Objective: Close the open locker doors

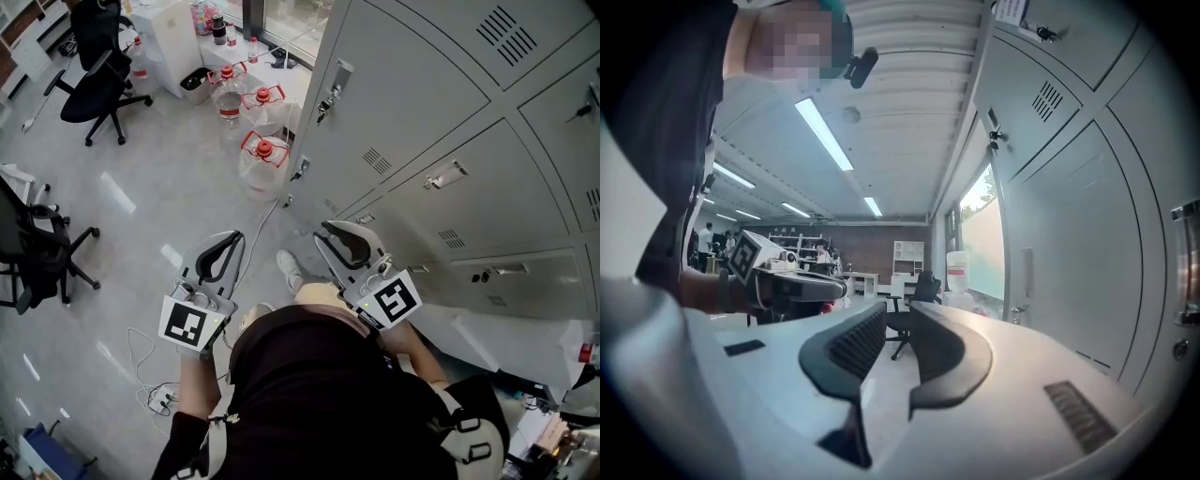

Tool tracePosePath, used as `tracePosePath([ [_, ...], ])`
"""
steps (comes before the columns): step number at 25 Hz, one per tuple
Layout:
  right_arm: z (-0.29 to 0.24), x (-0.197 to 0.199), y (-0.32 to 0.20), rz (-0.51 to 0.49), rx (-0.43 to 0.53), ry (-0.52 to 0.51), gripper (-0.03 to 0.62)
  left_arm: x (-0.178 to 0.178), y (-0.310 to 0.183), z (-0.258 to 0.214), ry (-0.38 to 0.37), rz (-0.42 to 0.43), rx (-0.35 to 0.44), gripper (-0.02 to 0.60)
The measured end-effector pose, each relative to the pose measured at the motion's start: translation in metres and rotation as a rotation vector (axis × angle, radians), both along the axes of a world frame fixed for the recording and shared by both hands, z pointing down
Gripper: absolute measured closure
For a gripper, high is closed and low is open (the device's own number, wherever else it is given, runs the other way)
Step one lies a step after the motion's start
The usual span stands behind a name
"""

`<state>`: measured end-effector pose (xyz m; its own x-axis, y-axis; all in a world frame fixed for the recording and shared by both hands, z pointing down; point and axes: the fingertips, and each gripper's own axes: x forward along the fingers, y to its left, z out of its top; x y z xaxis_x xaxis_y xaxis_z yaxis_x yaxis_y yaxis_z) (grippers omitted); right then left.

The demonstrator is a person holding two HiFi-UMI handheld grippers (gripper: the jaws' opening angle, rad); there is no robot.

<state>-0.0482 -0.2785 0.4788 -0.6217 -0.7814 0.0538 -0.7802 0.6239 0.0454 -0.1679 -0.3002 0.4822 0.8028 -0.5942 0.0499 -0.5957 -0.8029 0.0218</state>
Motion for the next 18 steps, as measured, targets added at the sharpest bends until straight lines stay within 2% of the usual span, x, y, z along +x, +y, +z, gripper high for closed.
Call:
tracePosePath([
  [18, 0.014, 0.012, -0.001, -0.008, -0.039, 0.014, 0.511, 0.013, 0.000, 0.012, 0.001, -0.010, -0.023, 0.574],
])
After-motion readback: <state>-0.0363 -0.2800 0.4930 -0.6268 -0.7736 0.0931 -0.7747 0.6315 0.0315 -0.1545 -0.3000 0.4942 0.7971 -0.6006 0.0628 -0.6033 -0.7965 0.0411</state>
